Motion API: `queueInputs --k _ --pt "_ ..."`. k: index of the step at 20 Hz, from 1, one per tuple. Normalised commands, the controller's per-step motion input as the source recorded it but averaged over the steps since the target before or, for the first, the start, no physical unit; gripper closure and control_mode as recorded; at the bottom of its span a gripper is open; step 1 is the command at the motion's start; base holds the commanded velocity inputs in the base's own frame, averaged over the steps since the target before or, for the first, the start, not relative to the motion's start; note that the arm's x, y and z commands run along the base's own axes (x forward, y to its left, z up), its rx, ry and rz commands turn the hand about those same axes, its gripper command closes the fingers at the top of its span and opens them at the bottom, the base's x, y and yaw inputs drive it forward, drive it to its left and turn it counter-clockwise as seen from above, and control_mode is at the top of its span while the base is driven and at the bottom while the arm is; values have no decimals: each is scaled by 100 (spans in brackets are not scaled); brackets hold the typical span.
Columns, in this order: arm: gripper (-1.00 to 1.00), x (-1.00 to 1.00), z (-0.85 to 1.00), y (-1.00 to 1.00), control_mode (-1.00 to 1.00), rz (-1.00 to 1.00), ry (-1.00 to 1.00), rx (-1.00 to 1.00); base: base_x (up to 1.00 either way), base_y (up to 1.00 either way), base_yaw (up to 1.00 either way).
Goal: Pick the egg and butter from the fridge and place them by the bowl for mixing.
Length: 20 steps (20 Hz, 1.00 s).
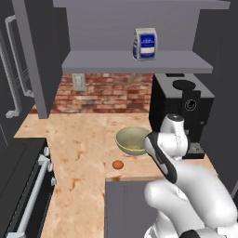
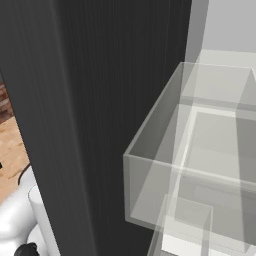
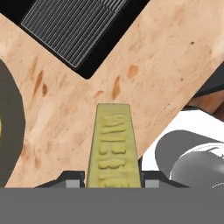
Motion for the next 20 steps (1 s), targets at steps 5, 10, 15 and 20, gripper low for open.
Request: queueInputs --k 5,10,15,20 --pt "100 27 -17 0 -100 -1 0 3 0 0 0" --pt "100 -2 -27 1 -100 0 0 0 0 0 0" --pt "100 5 -25 1 -100 0 -1 4 0 0 0" --pt "100 9 -24 4 -100 -1 -5 2 0 0 0"
